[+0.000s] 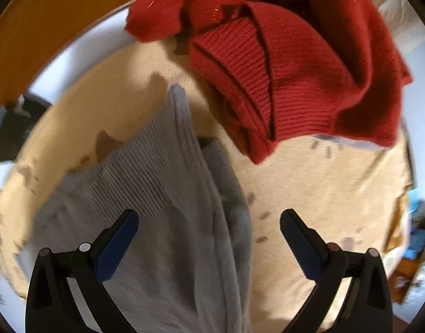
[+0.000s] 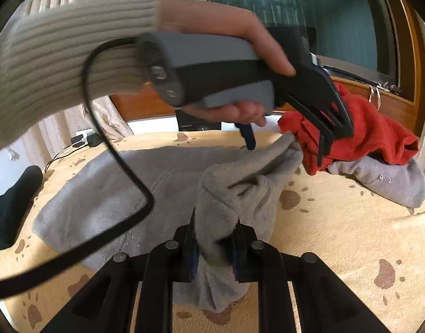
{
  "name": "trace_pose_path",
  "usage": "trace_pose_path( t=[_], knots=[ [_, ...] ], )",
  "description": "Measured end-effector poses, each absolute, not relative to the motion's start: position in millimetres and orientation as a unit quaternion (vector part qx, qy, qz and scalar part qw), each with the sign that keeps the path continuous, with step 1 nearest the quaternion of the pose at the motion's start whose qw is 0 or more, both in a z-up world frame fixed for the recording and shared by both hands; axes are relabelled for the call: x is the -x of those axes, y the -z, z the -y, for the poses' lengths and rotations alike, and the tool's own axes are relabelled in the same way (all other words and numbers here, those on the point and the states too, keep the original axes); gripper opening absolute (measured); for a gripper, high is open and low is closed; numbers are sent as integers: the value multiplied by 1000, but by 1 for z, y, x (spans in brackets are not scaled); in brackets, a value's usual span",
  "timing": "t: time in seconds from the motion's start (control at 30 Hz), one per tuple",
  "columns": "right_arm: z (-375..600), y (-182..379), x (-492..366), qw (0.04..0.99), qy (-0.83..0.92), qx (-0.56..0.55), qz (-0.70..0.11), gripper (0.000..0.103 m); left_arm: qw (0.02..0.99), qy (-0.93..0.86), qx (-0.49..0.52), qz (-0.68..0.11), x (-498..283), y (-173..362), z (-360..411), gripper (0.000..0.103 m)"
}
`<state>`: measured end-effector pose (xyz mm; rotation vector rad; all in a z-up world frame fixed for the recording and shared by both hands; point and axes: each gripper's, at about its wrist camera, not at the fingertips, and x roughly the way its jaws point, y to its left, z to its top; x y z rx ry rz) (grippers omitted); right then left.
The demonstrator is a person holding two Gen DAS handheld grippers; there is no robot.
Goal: Fold clothes
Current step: 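Lift the fleece with the right gripper while the left gripper grasps it too, then hold the fleece with both grippers and fold it over onto itself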
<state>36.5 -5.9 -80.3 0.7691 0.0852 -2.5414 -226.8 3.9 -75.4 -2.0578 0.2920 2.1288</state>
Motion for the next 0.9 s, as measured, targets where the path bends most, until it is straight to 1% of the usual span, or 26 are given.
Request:
trace_pose_path(
  t=[0.03, 0.07, 0.1, 0.13, 0.17, 0.27, 0.43, 0.53, 0.67, 0.83, 0.9],
  knots=[
    [7, 81, -37, 241, 928, -281, -33, 19, 75, -710, 689, -122, 226, 78, -8, 87],
    [8, 81, -37, 242, 928, -281, -34, 19, 67, -705, 691, -142, 226, 82, -11, 68],
    [9, 81, -38, 243, 928, -281, -36, 19, 58, -698, 695, -161, 224, 87, -13, 57],
    [10, 81, -39, 245, 927, -281, -37, 19, 51, -692, 698, -177, 223, 91, -14, 33],
    [10, 81, -39, 246, 927, -280, -38, 19, 51, -691, 697, -185, 221, 93, -15, 18],
    [12, 80, -41, 249, 927, -279, -40, 19, 52, -691, 692, -200, 215, 96, -16, 16],
    [13, 78, -46, 251, 928, -273, -43, 19, 61, -707, 679, -187, 206, 83, -5, 15],
    [12, 75, -51, 256, 928, -266, -43, 19, 70, -719, 674, -156, 199, 70, 12, 15],
    [7, 71, -51, 285, 921, -265, -7, 19, 80, -734, 665, -113, 187, 49, 44, 15],
    [0, 65, -51, 319, 910, -263, 37, 19, 89, -751, 653, -47, 165, 20, 103, 14],
    [11, 63, -55, 328, 907, -263, 33, 19, 88, -754, 651, -28, 161, 12, 127, 14]
  ],
)
